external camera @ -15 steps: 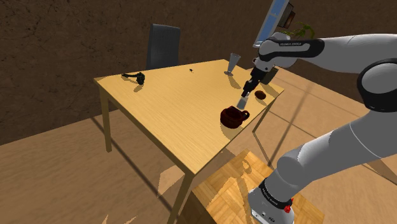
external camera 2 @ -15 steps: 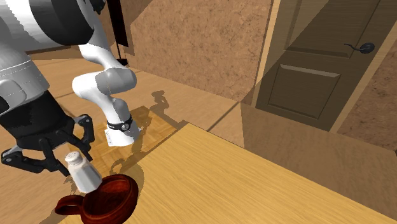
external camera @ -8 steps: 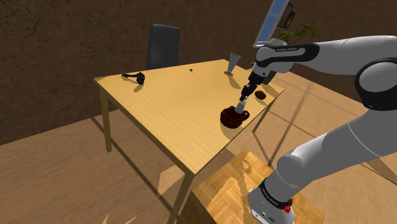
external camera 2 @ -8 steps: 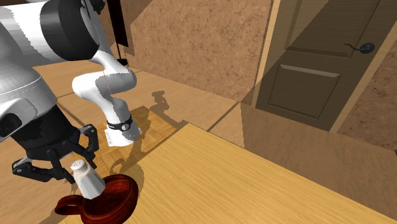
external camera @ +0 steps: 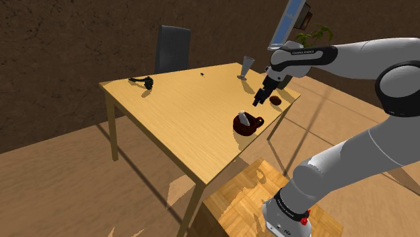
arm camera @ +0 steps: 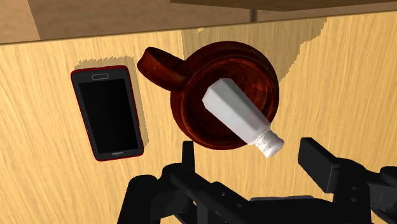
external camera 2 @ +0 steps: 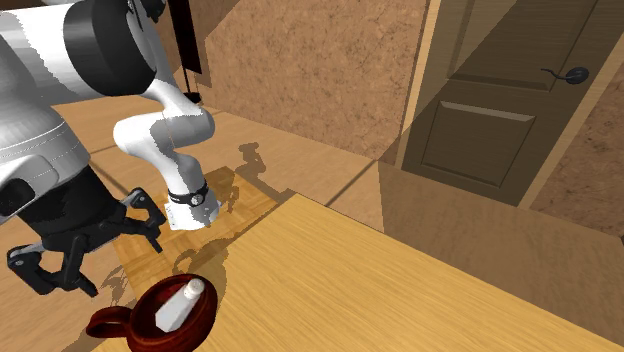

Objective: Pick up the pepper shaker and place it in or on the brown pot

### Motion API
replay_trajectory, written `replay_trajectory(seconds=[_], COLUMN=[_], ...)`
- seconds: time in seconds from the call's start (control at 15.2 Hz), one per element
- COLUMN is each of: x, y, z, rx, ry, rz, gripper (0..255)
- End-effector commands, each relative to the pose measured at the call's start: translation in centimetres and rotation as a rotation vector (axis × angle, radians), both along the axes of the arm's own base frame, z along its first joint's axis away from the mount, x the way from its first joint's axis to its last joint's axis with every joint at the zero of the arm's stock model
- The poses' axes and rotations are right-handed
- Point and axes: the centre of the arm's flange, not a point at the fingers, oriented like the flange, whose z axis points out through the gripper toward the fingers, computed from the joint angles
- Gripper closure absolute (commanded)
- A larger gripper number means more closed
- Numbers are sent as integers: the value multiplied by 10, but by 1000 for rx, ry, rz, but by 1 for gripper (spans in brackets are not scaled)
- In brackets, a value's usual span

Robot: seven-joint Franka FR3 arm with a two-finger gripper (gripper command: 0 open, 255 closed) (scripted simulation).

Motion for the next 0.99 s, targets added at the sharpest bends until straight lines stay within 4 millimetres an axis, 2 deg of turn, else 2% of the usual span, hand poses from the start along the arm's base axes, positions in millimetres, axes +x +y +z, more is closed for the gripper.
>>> replay_trajectory(seconds=[0.0,0.13,0.4,0.92], x=[0,0,-3,-3], y=[0,0,-5,-5], z=[0,0,50,50], rx=[0,0,0,0], ry=[0,0,0,0], rz=[0,0,0,0], gripper=[0,0,0,0])
